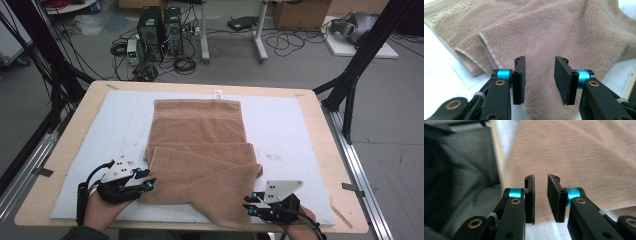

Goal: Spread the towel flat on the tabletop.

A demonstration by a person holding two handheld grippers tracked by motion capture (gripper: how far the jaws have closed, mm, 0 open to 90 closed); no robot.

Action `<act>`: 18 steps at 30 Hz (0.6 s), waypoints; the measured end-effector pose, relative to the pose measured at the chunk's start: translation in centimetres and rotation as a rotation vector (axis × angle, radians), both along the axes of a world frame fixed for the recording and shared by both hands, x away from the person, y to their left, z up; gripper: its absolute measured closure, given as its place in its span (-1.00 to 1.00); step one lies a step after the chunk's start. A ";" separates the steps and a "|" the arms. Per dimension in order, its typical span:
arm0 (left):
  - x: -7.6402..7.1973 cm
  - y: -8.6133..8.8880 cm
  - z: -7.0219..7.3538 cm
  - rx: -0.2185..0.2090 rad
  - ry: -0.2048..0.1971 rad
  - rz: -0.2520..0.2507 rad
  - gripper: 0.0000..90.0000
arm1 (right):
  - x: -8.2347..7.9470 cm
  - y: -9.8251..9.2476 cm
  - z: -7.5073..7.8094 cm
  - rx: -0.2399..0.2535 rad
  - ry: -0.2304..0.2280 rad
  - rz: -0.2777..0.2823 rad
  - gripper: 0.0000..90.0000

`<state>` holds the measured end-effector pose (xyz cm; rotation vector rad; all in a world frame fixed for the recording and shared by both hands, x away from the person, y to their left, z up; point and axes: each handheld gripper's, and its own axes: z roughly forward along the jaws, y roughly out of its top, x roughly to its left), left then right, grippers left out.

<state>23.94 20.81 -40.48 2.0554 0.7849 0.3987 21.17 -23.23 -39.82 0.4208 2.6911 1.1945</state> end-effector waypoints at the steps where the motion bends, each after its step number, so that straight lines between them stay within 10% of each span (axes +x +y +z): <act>1: 0.3 0.0 -0.3 -0.002 0.010 0.001 0.34 | 0.6 0.2 -0.2 -0.014 0.001 0.002 0.69; 8: 2.2 -2.0 -4.0 0.081 0.090 -0.054 0.39 | 3.6 2.4 -3.4 -0.103 0.045 0.012 0.50; 12: 2.0 -2.2 -3.9 0.084 0.071 -0.064 0.86 | 3.8 2.6 -4.0 -0.077 0.079 0.046 0.89; 18: -0.4 -1.4 -2.7 0.066 0.045 -0.065 0.90 | 2.8 2.4 -3.6 -0.061 0.088 0.091 0.93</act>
